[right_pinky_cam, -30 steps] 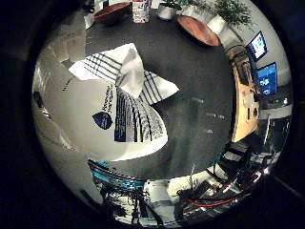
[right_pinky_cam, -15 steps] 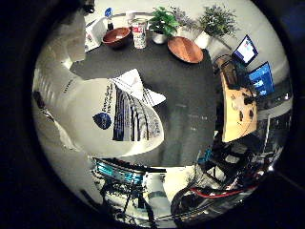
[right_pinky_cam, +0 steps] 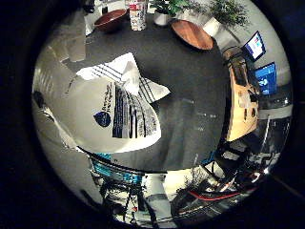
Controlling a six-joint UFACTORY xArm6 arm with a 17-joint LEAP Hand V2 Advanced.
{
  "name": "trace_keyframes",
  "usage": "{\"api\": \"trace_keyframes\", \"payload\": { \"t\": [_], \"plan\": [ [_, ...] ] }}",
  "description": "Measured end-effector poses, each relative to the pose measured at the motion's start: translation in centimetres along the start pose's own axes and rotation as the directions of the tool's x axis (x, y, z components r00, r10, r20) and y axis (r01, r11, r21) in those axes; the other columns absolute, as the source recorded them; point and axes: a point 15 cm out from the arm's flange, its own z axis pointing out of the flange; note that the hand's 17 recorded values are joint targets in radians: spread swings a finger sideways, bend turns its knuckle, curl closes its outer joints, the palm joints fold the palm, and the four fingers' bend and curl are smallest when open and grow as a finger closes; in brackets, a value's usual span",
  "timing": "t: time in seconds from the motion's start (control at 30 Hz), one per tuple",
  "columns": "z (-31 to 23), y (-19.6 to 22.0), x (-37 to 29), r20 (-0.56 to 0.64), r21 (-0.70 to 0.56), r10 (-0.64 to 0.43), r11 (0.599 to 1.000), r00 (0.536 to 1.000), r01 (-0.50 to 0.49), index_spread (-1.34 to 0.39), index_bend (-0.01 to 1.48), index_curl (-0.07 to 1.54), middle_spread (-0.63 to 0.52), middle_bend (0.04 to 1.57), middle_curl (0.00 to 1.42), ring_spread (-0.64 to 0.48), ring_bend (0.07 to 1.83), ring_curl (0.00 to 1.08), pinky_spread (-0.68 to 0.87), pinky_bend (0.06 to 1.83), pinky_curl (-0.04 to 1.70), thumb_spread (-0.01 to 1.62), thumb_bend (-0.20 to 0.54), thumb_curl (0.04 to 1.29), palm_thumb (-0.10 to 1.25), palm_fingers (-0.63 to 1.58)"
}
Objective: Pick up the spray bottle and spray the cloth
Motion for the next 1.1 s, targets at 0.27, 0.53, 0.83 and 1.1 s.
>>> {"api": "trace_keyframes", "payload": {
  "t": [0.27,0.53,0.83,1.1],
  "plan": [
    [-6.0,1.6,-6.9,0.132,0.116,-0.177,0.980,0.975,0.162,-0.25,1.16,0.61,-0.18,1.31,0.63,-0.21,1.42,0.56,-0.32,1.27,0.62,1.00,-0.009,1.03,1.04,1.25],
    [-7.9,5.2,-15.4,0.245,0.217,-0.356,0.927,0.902,0.307,-0.25,1.16,0.61,-0.18,1.31,0.63,-0.21,1.42,0.56,-0.32,1.27,0.62,1.00,-0.008,1.03,1.04,1.25],
    [-5.1,7.7,-22.8,0.446,0.356,-0.540,0.839,0.714,0.412,-0.25,1.16,0.61,-0.17,1.31,0.63,-0.20,1.42,0.56,-0.32,1.27,0.62,0.99,-0.008,1.02,1.04,1.25],
    [-0.1,8.2,-26.6,0.553,0.409,-0.603,0.797,0.574,0.444,-0.25,1.16,0.61,-0.18,1.31,0.63,-0.20,1.42,0.56,-0.32,1.27,0.62,0.96,-0.010,1.02,1.04,1.25]
  ]
}}
